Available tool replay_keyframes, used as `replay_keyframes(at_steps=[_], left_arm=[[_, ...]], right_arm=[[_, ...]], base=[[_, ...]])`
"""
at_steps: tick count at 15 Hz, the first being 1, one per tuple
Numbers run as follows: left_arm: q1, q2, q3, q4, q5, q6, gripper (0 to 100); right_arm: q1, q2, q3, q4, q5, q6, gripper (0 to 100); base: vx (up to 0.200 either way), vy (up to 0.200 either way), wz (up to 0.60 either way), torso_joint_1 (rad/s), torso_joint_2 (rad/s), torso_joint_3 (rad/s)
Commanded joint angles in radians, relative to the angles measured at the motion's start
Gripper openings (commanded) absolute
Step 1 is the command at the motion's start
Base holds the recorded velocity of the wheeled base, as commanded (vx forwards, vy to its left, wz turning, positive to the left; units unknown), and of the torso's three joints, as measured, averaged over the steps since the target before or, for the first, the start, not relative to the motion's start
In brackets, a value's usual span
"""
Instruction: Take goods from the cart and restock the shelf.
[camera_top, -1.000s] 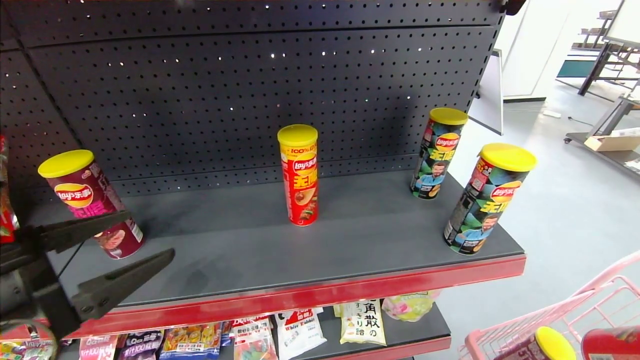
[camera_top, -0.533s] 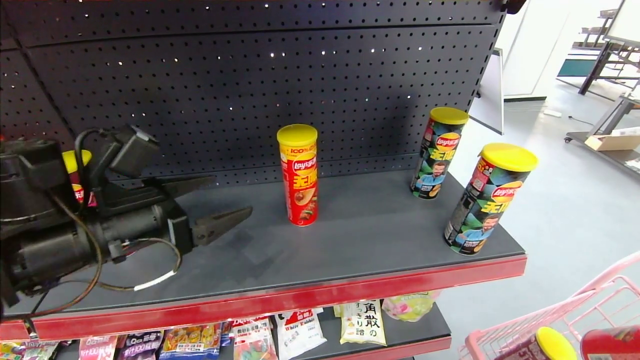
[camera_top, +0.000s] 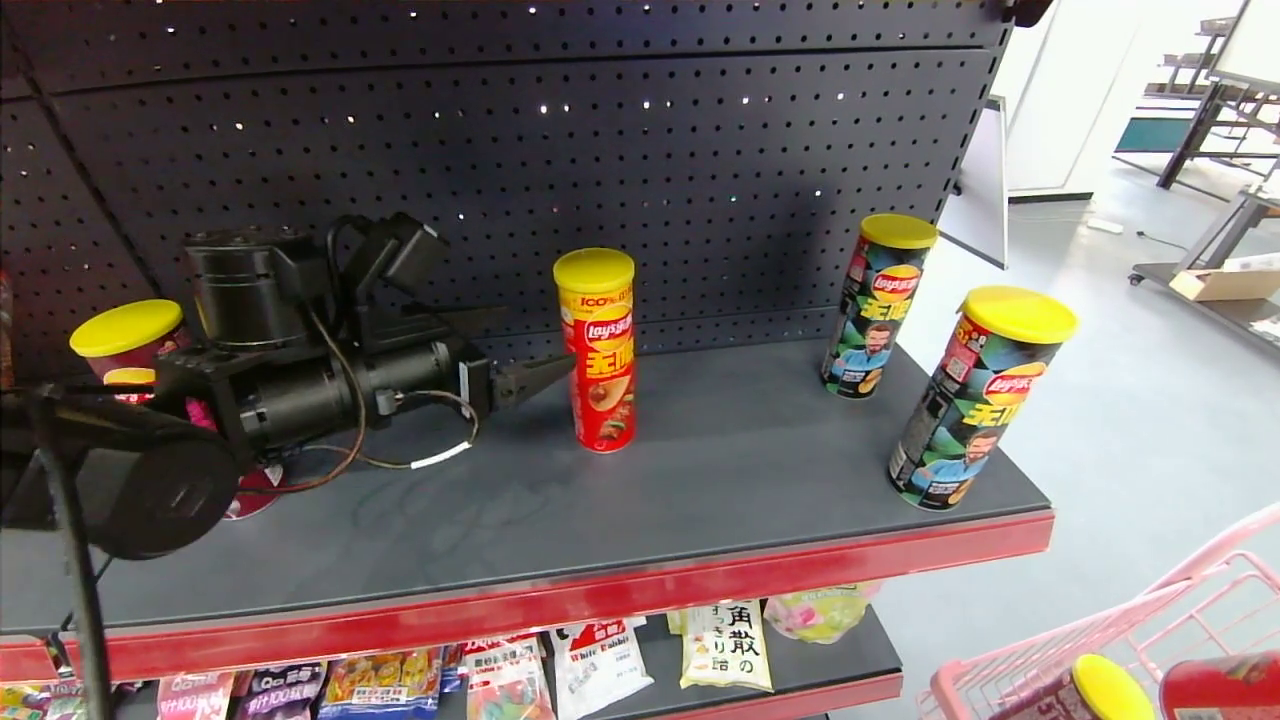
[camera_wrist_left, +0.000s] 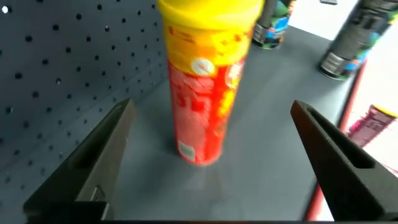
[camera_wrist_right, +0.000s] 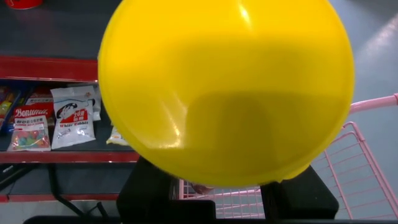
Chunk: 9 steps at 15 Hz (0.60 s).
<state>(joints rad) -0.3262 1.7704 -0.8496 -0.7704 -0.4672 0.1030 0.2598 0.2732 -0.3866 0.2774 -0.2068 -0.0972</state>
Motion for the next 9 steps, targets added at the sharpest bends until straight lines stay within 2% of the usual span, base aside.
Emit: replay_keyframes(at_steps=[1,6,9], left_arm=[[0.001,0.063,-0.036,0.0,0.001,0.0,100],[-0.001,0.156,-0.115,-0.069,-0.001,0.0,100],[-0.007,0.179,-0.146,-0.072,-0.004,0.0,100]], right_arm=[[-0.001,0.003,0.0,0.0,0.0,0.001,0],[-0.002,0.009,-0.002,0.0,0.0,0.001,0],[-0.002,0.011,-0.002,0.0,0.0,0.001,0]], base=[[0.0,0.0,0.0,0.0,0.0,0.0],[0.0,0.0,0.0,0.0,0.0,0.0],[0.0,0.0,0.0,0.0,0.0,0.0]])
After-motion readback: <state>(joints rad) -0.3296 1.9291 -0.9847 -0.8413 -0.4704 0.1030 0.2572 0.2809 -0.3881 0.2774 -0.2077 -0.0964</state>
